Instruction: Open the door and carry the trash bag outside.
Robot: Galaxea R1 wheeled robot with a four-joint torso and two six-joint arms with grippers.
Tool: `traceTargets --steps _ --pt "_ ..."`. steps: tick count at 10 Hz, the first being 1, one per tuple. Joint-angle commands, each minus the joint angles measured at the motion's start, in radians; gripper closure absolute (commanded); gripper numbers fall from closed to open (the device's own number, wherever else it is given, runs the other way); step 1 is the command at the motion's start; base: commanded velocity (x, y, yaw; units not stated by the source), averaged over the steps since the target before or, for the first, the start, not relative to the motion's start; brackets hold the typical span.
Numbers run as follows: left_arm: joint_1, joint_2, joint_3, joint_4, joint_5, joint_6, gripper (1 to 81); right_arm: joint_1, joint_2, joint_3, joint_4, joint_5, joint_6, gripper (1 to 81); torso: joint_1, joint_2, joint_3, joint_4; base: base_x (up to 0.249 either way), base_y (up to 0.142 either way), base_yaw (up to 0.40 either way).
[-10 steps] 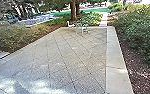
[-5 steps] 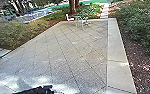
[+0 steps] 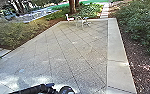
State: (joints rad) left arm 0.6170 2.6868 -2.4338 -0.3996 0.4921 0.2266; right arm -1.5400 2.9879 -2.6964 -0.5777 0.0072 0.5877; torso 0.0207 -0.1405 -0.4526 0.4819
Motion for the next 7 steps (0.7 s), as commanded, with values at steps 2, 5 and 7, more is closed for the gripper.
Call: traceTargets --steps 2,5,7 --pt "-0.018 -0.03 -0.008 -0.007 0.103 0.016 1.0 0.005 0.024 0.014 -0.001 -0.05 0.001 1.0 0.0 0.0 0.0 0.0 0.0 0.0 0.0" --pt "0.268 0.09 -0.037 0.031 0.025 0.148 1.0 0.008 0.025 0.014 -0.002 -0.05 0.001 1.0 0.0 0.0 0.094 0.046 0.0 0.0 0.0" --pt "0.428 0.153 -0.074 0.031 -0.05 0.261 1.0 0.011 0.025 0.014 -0.001 -0.05 0.001 1.0 0.0 0.0 0.126 0.016 0.0 0.0 0.0"
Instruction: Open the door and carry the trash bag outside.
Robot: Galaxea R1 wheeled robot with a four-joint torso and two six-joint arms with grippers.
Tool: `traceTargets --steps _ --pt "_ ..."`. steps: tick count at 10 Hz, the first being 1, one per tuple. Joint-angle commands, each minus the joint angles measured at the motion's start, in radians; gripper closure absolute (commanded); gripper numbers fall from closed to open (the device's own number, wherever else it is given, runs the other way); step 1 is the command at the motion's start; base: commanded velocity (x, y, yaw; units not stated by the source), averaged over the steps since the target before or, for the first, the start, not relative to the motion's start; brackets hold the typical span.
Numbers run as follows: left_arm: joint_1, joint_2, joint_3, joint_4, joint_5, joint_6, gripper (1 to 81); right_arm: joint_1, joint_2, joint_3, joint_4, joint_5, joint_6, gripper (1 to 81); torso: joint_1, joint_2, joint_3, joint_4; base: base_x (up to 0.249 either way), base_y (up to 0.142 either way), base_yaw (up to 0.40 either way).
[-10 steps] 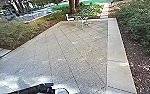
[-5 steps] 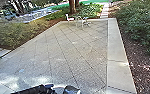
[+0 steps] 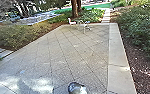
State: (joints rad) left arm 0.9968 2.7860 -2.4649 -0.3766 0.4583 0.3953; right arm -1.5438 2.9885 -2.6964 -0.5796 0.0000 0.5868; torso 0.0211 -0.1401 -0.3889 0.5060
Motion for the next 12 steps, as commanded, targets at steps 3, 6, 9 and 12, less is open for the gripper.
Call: traceTargets --steps 3,6,9,12 --pt "0.194 0.112 -0.095 0.008 -0.076 0.183 1.0 0.017 0.028 0.014 0.001 -0.043 0.004 1.0 -0.001 0.0 0.128 -0.08 0.0 0.0 0.0" --pt "0.276 0.155 -0.117 0.024 -0.138 0.234 1.0 0.02 0.029 0.015 0.001 -0.043 0.004 1.0 -0.002 -0.001 0.198 -0.151 0.0 0.0 0.0" --pt "0.339 0.23 -0.198 0.103 -0.205 0.234 1.0 0.02 0.032 0.014 0.003 -0.043 0.005 1.0 -0.003 -0.002 0.205 -0.158 0.0 0.0 0.0" --pt "0.417 0.267 -0.242 0.133 -0.325 0.234 1.0 0.018 0.037 0.014 0.003 -0.041 0.005 1.0 -0.004 -0.003 0.237 -0.199 0.0 0.0 0.0"
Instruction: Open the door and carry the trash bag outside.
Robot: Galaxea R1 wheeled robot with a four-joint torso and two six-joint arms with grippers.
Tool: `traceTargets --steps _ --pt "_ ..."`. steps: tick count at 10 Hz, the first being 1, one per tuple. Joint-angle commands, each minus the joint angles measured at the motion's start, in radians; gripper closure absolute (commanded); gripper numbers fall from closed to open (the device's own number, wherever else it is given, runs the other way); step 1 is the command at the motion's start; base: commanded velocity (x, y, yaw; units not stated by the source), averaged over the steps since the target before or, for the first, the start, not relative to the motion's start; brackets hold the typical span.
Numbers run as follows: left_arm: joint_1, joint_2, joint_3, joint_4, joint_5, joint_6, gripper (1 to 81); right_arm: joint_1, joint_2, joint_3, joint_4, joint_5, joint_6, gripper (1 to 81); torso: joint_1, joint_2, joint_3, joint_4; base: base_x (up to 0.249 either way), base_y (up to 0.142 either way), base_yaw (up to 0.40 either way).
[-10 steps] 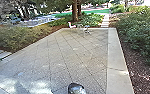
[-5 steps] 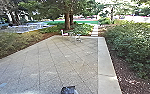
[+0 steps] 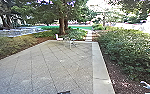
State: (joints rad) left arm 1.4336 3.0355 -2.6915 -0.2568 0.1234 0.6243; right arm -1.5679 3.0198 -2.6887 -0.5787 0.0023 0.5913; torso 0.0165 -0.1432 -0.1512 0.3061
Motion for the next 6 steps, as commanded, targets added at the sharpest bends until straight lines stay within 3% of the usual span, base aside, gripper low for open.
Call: traceTargets --steps 1,4,6 --pt "-0.006 0.025 -0.031 0.011 -0.033 0.003 1.0 0.042 0.006 0.006 0.002 -0.041 0.002 1.0 0.0 0.0 0.0 0.0 0.0 0.0 0.0" --pt "-0.002 0.05 -0.064 -0.004 -0.067 -0.008 1.0 0.025 0.009 0.006 0.0 -0.028 0.005 1.0 0.0 0.0 0.0 0.0 0.0 0.0 0.0" --pt "-0.003 0.054 -0.065 -0.056 -0.125 -0.008 1.0 0.03 0.01 0.006 -0.007 -0.028 -0.004 1.0 0.0 -0.001 0.0 0.0 0.0 0.0 0.0"
